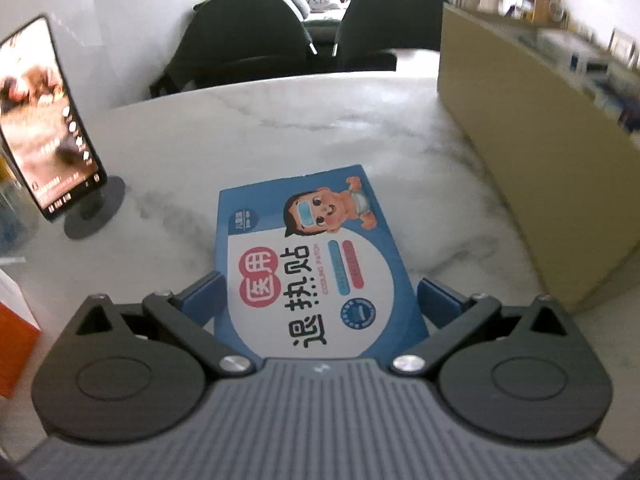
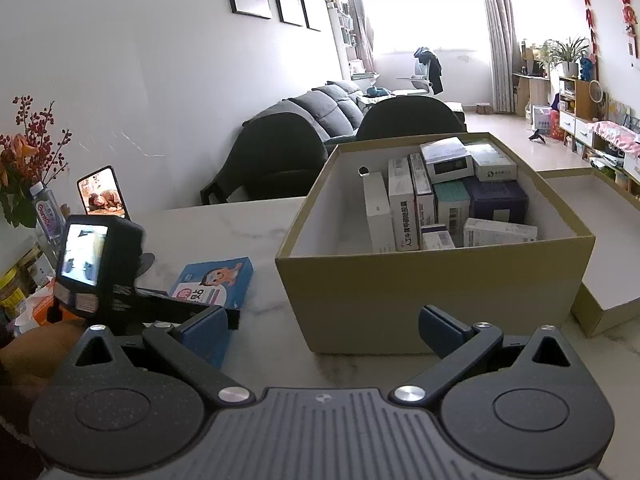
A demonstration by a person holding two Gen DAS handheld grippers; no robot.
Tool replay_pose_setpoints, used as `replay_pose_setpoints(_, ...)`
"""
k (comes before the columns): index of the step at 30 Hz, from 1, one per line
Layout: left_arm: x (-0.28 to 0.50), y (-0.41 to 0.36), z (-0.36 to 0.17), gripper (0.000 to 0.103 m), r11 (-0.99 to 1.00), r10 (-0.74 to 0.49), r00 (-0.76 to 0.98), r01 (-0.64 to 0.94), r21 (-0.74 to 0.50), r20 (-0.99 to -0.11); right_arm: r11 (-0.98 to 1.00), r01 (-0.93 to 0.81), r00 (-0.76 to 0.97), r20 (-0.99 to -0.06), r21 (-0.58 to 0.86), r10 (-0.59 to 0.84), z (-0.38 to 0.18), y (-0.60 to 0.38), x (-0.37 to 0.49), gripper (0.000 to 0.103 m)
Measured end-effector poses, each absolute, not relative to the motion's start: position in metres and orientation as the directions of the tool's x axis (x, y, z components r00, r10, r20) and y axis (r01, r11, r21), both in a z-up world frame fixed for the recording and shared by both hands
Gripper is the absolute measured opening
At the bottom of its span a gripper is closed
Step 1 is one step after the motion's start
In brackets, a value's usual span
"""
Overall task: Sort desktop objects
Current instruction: 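Lift the blue box with the left gripper and tilt it toward the right tool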
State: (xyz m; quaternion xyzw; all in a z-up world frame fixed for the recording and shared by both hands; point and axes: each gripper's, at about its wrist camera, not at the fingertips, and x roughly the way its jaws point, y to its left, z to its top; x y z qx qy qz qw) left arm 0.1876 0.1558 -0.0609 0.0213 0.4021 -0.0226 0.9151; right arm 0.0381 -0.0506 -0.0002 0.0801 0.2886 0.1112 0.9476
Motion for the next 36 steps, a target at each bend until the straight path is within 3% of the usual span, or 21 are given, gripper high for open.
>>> replay_pose_setpoints(11,0.158,0.200,-0.059,0.103,0.993,-0.088,0.741,0.009,-0.121,-0.666,0.924,-0.185,0.764,-0.542,0.336,0.350,-0.021,-0.039,0.050,0.101)
replay_pose_setpoints(25,0.128,0.240,-0.082,0.103,0.870,-0.239,0.776,-0.096,-0.484,-0.584,0.860,-0.242,0.679,-0.555,0.450,0.481,-0.055,0.002,0.063,0.100)
replay_pose_setpoints(31,0.125,0.239,-0.085,0.103,0.852,-0.292,0.782,-0.049,-0.522,-0.550,0.818,-0.227,0.686,-0.509,0.529,0.519,-0.071,0.009,0.073,0.090)
replay_pose_setpoints(36,0.122,0.244,-0.088,0.103,0.820,-0.327,0.784,-0.042,-0.570,-0.528,0.785,-0.218,0.680,-0.487,0.580,0.549,-0.082,0.016,0.087,0.075)
